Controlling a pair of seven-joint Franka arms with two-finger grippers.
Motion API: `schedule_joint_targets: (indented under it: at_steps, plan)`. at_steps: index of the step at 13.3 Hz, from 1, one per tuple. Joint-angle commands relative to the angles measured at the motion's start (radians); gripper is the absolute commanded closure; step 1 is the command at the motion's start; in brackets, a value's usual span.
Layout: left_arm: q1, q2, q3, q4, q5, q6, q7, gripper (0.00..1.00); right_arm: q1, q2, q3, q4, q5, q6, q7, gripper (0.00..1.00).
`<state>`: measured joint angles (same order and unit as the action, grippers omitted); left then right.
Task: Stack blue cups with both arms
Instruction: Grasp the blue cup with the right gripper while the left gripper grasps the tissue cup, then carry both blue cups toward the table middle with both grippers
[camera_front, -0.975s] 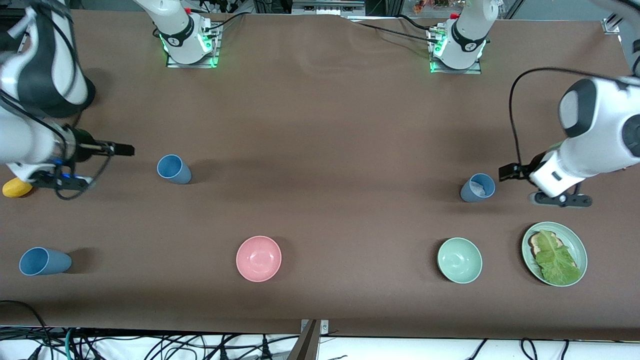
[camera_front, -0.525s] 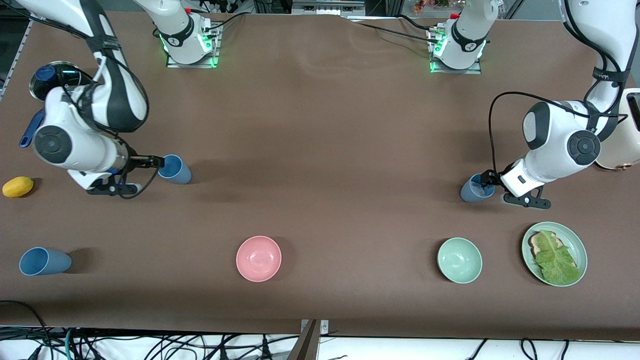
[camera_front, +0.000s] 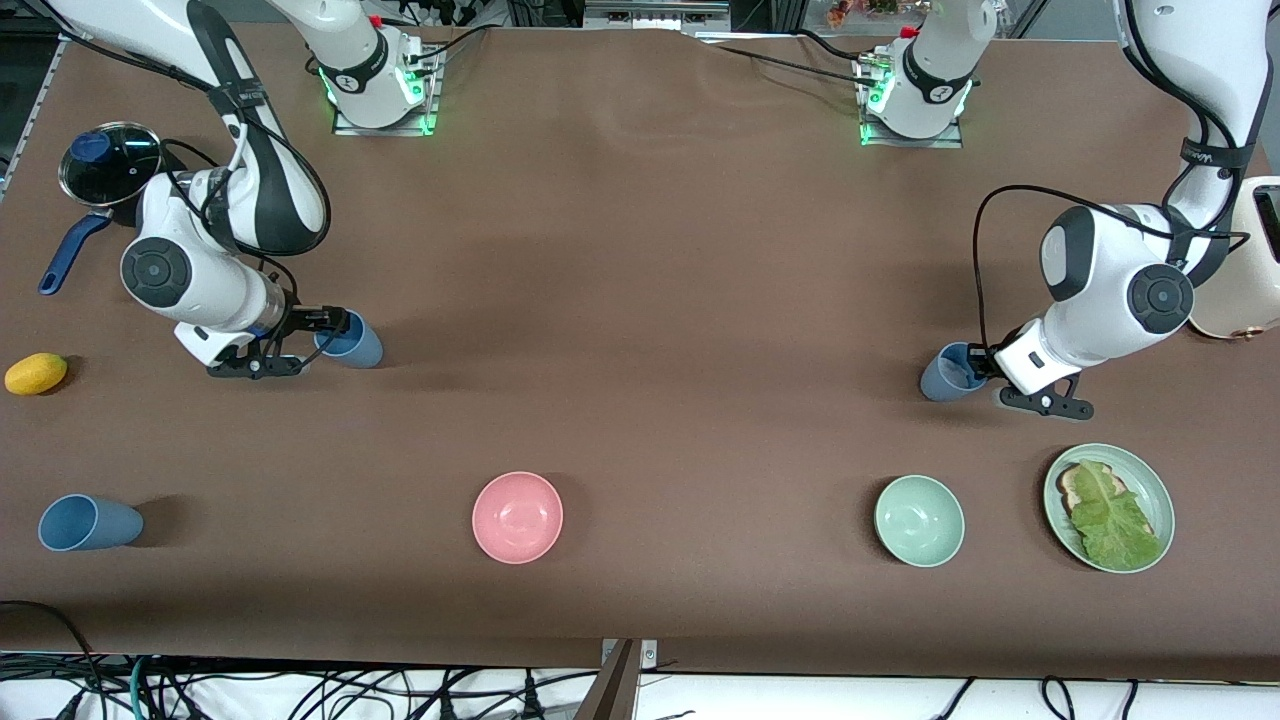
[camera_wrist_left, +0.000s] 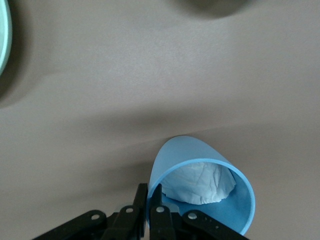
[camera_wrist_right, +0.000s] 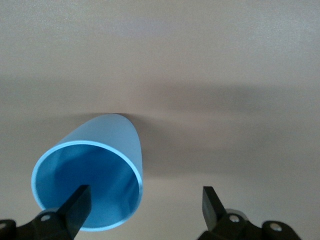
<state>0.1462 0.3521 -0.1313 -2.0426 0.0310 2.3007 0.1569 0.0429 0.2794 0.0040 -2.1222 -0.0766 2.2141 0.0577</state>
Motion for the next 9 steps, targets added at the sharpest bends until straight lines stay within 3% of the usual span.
schedule_joint_targets:
  at_steps: [1, 2, 5, 9]
  plan:
    - [-0.053, -0.019, -0.034, 0.080, -0.019, -0.125, -0.132, 1.00, -0.006, -0.025, 0.005, -0.027, -0.009, 0.007, 0.011, 0.88]
    - [-0.063, -0.018, -0.069, 0.105, -0.020, -0.139, -0.208, 1.00, -0.006, -0.025, 0.005, -0.024, -0.009, 0.006, 0.010, 1.00]
    - [-0.158, 0.008, -0.165, 0.171, -0.022, -0.144, -0.519, 1.00, -0.006, -0.025, 0.005, -0.016, -0.009, 0.007, 0.010, 1.00]
    - [-0.353, 0.080, -0.168, 0.217, -0.026, -0.101, -0.781, 1.00, 0.012, -0.022, 0.007, 0.020, -0.006, 0.004, 0.005, 1.00]
